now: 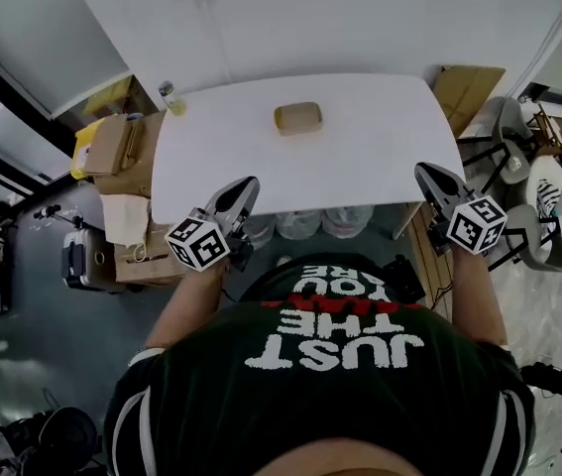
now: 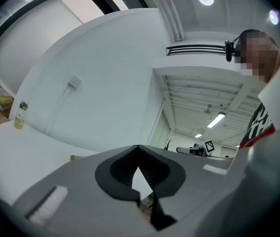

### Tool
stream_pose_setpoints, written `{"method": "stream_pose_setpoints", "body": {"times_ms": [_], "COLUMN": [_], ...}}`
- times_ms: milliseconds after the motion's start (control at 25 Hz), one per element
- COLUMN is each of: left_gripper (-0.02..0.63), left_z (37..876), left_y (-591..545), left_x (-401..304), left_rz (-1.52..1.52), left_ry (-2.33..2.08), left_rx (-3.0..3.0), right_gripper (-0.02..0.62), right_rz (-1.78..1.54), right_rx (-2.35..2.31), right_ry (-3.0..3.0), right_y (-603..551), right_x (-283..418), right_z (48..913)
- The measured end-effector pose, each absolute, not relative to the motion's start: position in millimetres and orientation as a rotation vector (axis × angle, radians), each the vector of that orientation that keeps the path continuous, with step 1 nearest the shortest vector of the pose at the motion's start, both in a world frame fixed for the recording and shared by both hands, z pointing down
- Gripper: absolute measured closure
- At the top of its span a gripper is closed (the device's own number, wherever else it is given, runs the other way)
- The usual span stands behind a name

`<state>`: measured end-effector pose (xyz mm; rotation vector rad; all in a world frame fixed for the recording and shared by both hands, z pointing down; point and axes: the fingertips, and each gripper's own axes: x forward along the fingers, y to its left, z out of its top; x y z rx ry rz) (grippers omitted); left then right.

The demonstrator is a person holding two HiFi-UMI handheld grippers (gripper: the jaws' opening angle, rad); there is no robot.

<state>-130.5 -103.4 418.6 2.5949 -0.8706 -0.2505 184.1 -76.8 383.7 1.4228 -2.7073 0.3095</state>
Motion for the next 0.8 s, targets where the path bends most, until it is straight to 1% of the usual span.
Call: {"method": "stream_pose_setpoints", "body": {"times_ms": [160, 360, 800], "left_gripper": [0.600, 0.600, 0.600], "left_z": [409, 418, 458], "left_y": [-188, -257, -325], "left_x": [-145, -155, -154], "left_rz": [-0.200, -0.184, -0.101], "left_ry": [-0.770, -0.678, -0.633], "left_rx": [2.625, 2.610, 2.548], "right_gripper": [0.589, 0.589, 0.589], "right_rz": [0.325, 0.332, 0.406], "right_rx": [1.513, 1.531, 1.507], "right_ry": [-2.678, -2.641, -2.587], "right_y": [-152, -222, -311], "right_x": [160, 129, 118], "right_z": [369, 366, 386]}}
